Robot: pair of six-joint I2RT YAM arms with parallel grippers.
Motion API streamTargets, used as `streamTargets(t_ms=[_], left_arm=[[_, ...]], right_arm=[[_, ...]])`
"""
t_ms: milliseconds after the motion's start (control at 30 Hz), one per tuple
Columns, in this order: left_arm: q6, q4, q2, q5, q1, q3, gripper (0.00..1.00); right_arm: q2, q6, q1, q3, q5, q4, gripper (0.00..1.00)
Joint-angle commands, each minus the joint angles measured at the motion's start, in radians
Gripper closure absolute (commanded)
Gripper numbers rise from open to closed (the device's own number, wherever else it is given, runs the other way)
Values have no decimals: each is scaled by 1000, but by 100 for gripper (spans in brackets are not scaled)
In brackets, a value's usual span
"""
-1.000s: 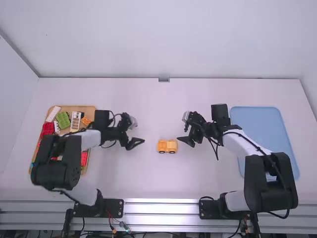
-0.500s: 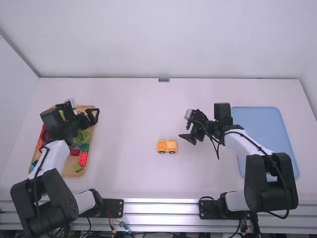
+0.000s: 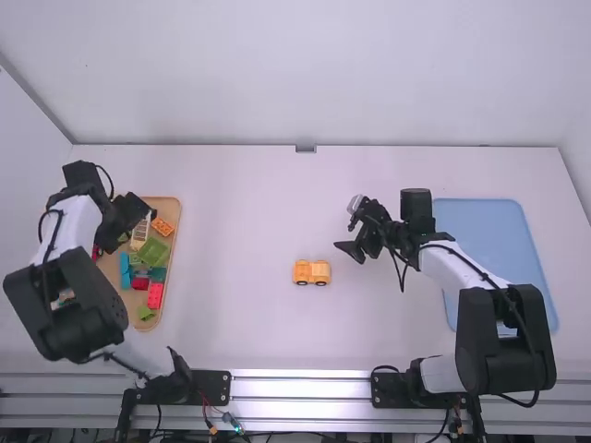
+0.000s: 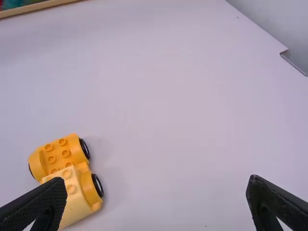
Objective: Assemble lego blocks to make yellow taxi
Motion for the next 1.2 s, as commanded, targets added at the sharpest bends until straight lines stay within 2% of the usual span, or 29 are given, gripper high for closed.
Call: streamTargets(t_ms=[0, 100, 133, 267, 333, 633, 800, 833, 900, 1033, 1167], left_arm=[[-18, -56, 109, -76, -3, 97, 9], [-18, -78, 176, -51, -2, 151, 10], [-18, -77, 194, -25, -2, 164, 13], [-19, -61, 211, 40, -2, 169, 9], [-18, -60, 211, 18, -3, 168, 0], [-19, -70, 211, -74, -2, 149, 1], [-53, -76, 211, -75, -3, 138, 26], [-88, -79, 211, -85, -3, 128, 39], [-101, -81, 211, -93, -3, 120, 43], [-127, -68, 211, -98, -2, 92, 40], [-153, -24, 211, -97, -3, 60, 44]], right_arm=[[-6, 48, 0, 2, 0, 8, 1], [-6, 50, 2, 2, 0, 11, 2], [-6, 50, -1, 2, 1, 11, 1], [-6, 50, 1, 2, 0, 11, 1], [-6, 50, 0, 2, 1, 12, 1], [-6, 50, 0, 3, 0, 15, 1], [-6, 51, 0, 4, 0, 23, 1], [-6, 51, 0, 4, -2, 27, 2], [-6, 57, 0, 4, -3, 32, 2], [-6, 92, 0, 4, 4, 42, 1], [-6, 92, 0, 4, 5, 41, 2]])
